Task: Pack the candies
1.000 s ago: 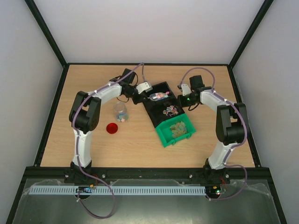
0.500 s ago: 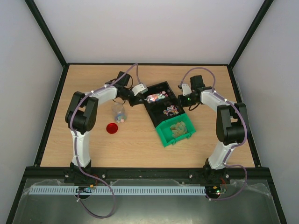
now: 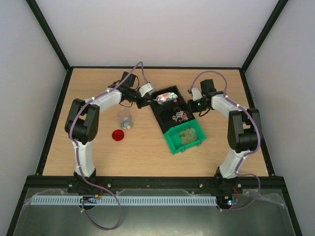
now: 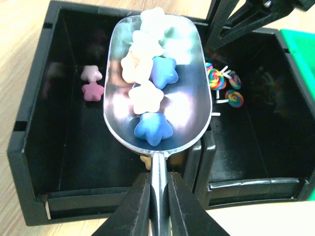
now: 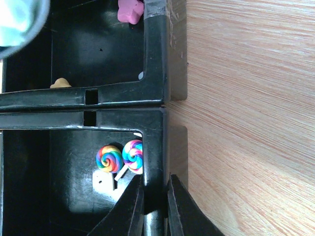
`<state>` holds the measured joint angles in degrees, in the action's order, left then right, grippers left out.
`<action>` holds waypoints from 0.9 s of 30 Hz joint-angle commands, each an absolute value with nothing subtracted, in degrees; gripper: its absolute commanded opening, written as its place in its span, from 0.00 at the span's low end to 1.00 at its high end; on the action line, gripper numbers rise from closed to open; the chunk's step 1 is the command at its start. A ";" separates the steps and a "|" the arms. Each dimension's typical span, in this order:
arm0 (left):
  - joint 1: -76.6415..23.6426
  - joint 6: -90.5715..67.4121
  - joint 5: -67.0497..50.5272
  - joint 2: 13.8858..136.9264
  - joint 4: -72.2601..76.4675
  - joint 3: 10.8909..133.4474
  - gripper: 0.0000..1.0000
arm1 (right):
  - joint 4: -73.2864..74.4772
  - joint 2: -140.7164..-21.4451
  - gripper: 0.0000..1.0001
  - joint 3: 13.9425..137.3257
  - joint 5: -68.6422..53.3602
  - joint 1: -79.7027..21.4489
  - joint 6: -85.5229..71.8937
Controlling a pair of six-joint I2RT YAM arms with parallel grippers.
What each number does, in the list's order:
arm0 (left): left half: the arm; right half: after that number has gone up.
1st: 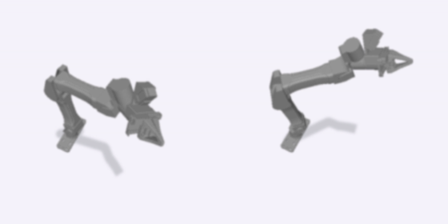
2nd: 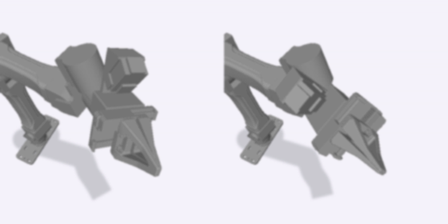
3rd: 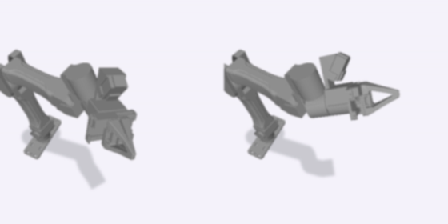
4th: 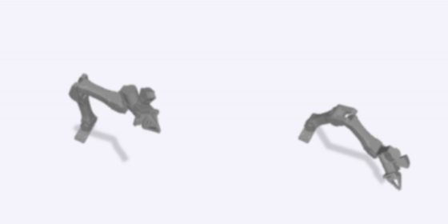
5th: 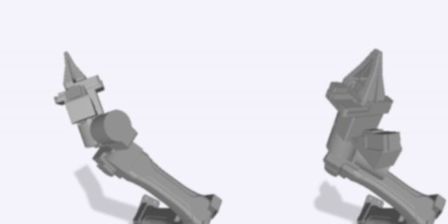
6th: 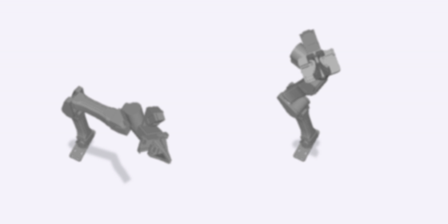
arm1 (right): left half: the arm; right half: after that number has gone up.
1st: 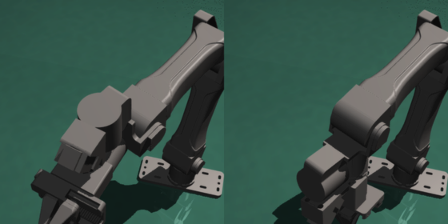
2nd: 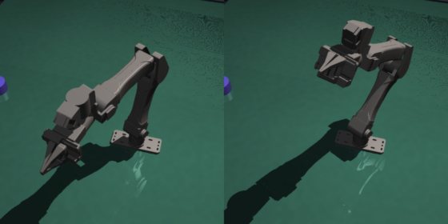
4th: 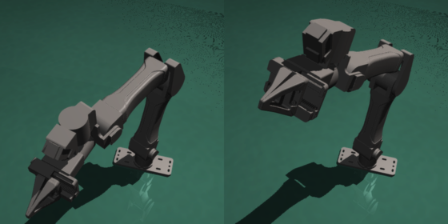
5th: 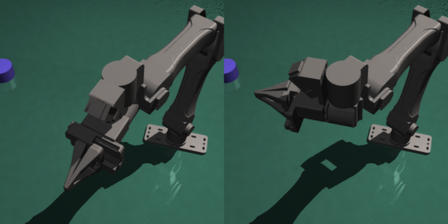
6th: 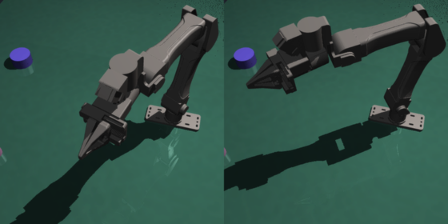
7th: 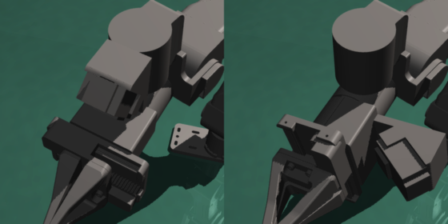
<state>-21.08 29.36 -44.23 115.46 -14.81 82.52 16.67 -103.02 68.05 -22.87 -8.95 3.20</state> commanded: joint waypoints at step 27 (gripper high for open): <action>5.97 59.97 -48.27 84.28 -58.13 76.43 0.02 | 15.41 -104.37 0.01 67.70 -25.09 -10.35 0.82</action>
<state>2.17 49.23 -47.00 89.47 -46.13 79.92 16.25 -103.24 68.05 -23.49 -9.26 2.22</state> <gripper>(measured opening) 0.087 0.089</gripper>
